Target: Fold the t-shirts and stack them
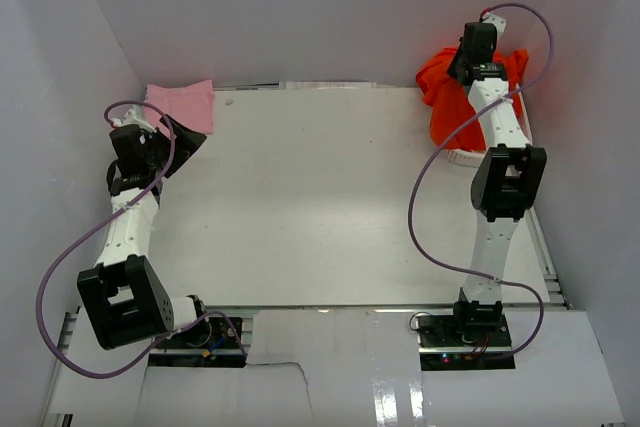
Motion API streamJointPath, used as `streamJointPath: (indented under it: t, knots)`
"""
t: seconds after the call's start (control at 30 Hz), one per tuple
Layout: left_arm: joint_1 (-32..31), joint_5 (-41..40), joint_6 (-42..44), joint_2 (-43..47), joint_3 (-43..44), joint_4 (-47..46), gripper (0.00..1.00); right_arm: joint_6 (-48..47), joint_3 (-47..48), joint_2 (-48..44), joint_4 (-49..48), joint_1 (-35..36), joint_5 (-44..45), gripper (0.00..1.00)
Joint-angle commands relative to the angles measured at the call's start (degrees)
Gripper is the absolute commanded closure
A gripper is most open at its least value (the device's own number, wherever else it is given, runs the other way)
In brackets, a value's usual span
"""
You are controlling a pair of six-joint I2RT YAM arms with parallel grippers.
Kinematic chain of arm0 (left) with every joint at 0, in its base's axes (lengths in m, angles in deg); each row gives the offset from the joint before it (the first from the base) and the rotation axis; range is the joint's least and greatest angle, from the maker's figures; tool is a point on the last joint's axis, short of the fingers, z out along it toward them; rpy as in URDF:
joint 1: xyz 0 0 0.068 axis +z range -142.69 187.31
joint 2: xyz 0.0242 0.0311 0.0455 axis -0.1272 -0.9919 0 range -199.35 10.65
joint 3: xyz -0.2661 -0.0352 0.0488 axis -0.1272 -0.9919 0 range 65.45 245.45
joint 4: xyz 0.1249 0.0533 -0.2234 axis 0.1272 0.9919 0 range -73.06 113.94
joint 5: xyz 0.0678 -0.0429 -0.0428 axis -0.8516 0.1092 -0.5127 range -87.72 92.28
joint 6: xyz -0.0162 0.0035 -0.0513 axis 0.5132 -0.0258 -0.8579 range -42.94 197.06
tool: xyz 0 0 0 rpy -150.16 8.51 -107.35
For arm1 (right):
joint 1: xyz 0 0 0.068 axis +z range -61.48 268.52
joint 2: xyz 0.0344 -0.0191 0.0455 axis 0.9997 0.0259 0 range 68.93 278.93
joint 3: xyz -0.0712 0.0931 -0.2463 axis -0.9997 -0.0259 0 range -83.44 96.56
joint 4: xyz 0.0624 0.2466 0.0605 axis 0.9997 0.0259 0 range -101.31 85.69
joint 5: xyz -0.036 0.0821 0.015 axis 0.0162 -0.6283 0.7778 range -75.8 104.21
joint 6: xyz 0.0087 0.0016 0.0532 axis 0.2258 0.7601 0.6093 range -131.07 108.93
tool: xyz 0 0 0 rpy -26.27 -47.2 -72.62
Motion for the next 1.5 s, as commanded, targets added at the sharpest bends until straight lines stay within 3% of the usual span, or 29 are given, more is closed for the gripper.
streamJointPath:
  t: [0.0,0.33,0.57,0.77,0.9,1.03,1.1,1.27,1.47]
  knots:
    - [-0.06,0.03,0.16,1.40,0.47,0.01,0.05,0.04,2.97,-8.73,-2.92,-0.18,-3.48,0.88]
    - [-0.06,0.30,0.07,1.14,0.55,0.01,0.05,-0.93,3.32,-22.97,-3.89,1.05,-11.75,0.91]
    - [-0.06,0.74,-0.10,0.52,0.73,0.01,0.05,1.70,1.04,-34.14,-3.98,1.40,-29.65,0.92]
    - [-0.06,1.18,-0.19,0.35,0.73,-0.08,0.05,-0.31,2.70,-38.80,-0.56,1.67,-27.23,0.92]
    - [-0.06,1.53,-0.46,0.09,0.73,-0.43,0.05,1.61,4.64,-38.89,2.69,1.58,-31.96,0.91]
    - [-0.06,1.62,-0.37,-0.35,0.73,-0.43,0.06,7.58,-2.37,-40.81,3.23,1.67,-40.92,0.92]
    - [-0.06,1.88,-0.37,-0.36,0.64,-0.52,0.06,8.04,-11.24,-43.88,2.35,2.19,-44.10,0.92]
    - [-0.06,2.94,-0.46,-0.97,0.73,-0.87,0.06,5.58,-32.31,-51.01,3.13,2.54,-39.63,0.92]
    - [-0.41,2.94,-0.37,-1.24,0.73,-0.96,0.06,2.24,-35.53,-49.71,15.60,2.55,-31.46,0.92]
